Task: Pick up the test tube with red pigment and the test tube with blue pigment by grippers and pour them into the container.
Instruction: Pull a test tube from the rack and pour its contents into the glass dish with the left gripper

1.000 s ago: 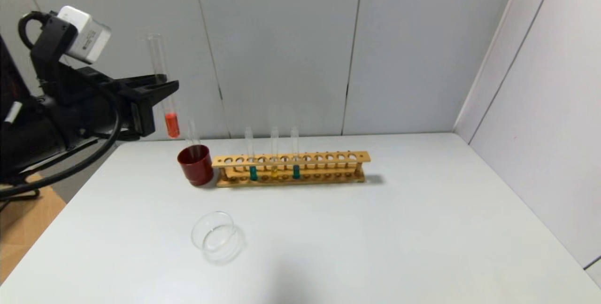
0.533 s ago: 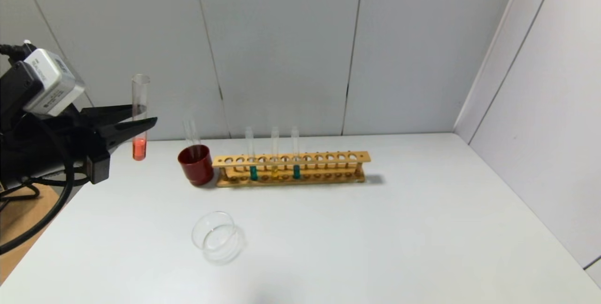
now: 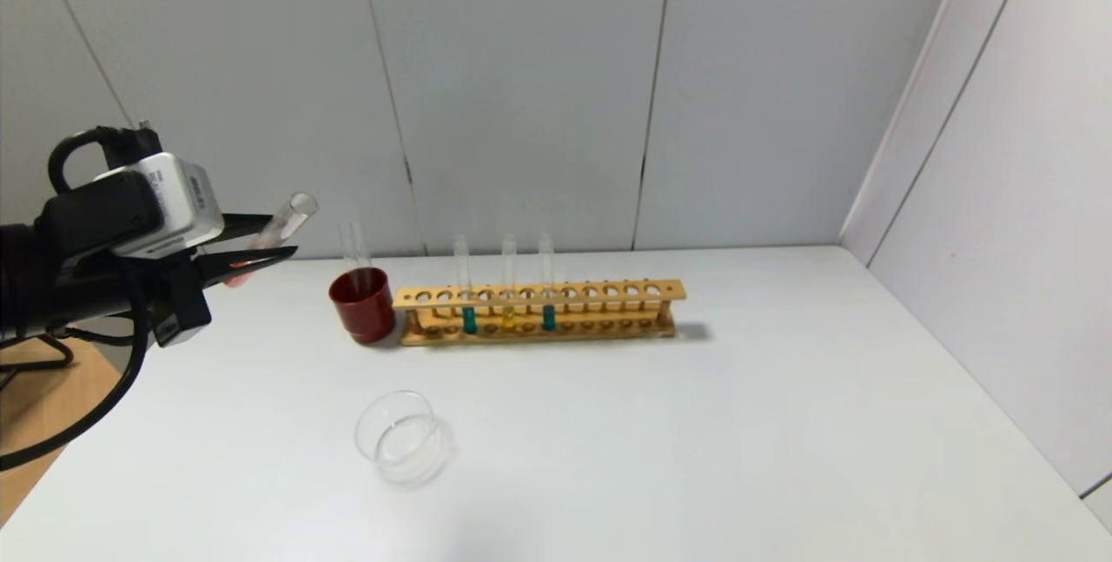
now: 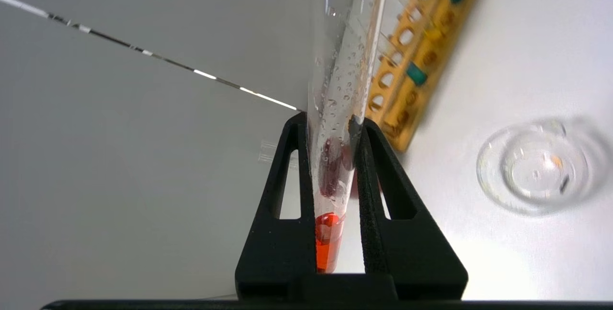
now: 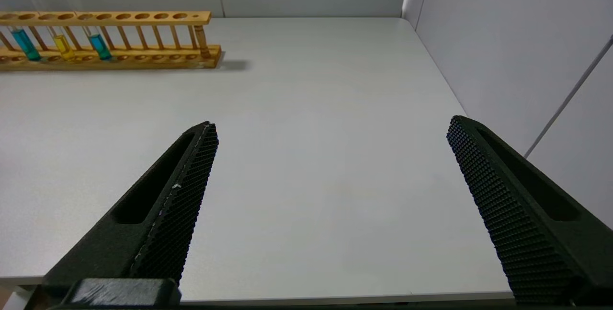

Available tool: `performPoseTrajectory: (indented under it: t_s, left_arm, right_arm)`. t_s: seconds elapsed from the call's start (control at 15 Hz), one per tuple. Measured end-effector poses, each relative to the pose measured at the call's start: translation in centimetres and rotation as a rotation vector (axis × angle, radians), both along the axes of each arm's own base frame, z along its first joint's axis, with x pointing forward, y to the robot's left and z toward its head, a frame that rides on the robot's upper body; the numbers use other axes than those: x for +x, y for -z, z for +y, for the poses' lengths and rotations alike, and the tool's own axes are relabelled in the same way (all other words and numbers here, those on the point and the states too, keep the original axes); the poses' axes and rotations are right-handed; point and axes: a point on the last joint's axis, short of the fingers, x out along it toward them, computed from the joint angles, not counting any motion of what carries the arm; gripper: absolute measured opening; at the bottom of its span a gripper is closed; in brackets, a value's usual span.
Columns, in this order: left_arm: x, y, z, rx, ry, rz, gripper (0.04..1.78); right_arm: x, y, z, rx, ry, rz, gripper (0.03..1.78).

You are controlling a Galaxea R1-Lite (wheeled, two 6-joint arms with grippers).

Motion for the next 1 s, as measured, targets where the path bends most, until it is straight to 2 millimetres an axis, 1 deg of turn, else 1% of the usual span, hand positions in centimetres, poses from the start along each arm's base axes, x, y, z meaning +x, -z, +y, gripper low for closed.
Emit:
performPoseTrajectory:
  t_s: [0.13,0.33,0.6,0.8,1.0]
  left_arm:
    - [-0.2,0.4,-0.3,0.026,0.023,0.027,0.30]
    - [-0.3,0.7,-0.4,0.018,0.022,0.032,0.30]
    - [-0.4,2.5,0.0,0.006,0.034,0.029,0.30]
    - [0.1,4.1,0.8,-0.010,0.053,0.003,0.30]
    - [1.6,5.9,1.9,-0.019,0.069,-0.030,0.30]
  right_arm:
    - [0.0,0.0,0.0,0.000,0.000,0.000,1.75]
    - [0.0,0.0,0.0,0.000,0.000,0.000,1.75]
    - [0.0,0.0,0.0,0.000,0.000,0.000,1.75]
    - [0.0,0.0,0.0,0.000,-0.001,0.000,1.75]
    - [0.0,0.0,0.0,0.000,0.000,0.000,1.75]
